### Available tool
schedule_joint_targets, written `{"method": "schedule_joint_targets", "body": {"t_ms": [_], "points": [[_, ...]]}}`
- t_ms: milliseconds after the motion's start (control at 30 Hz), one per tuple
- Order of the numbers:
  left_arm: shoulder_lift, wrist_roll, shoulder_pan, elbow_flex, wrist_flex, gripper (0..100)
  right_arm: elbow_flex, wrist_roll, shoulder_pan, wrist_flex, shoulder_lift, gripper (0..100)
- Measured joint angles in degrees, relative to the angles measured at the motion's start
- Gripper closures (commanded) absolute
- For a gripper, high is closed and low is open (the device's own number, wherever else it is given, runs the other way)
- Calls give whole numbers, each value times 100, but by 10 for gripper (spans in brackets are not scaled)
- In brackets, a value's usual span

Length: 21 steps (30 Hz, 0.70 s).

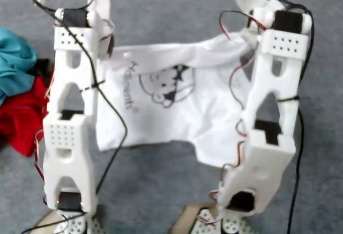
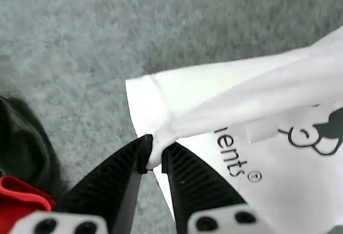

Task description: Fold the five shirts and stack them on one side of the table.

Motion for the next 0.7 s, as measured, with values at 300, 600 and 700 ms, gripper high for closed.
{"method": "schedule_joint_targets", "body": {"t_ms": [300,600,700], "points": [[-1837,-237,88,2620,-26,982,1855,0,0,-211,-1292,995],[-2989,-308,44,5231,-941,982,5820,0,18,-1952,-3921,995],[-3429,-475,35,5899,-1073,982,7138,0,167,-2382,-4818,995]]}}
